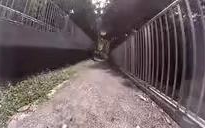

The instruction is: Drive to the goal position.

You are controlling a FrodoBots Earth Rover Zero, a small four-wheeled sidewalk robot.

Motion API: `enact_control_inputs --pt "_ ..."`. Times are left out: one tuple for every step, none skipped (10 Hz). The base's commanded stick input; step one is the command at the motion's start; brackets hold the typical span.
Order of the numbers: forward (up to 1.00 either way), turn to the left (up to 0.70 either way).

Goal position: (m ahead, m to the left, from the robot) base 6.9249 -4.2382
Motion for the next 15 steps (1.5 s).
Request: enact_control_inputs --pt "0.85 0.0" --pt "0.85 0.0" --pt "0.85 0.0" --pt "0.85 0.0" --pt "0.85 0.0" --pt "0.85 0.0" --pt "0.85 0.0" --pt "0.85 0.0" --pt "0.85 0.0" --pt "0.85 0.0" --pt "0.85 0.0" --pt "0.85 0.0" --pt "0.85 0.0" --pt "0.85 0.0" --pt "0.85 0.0"
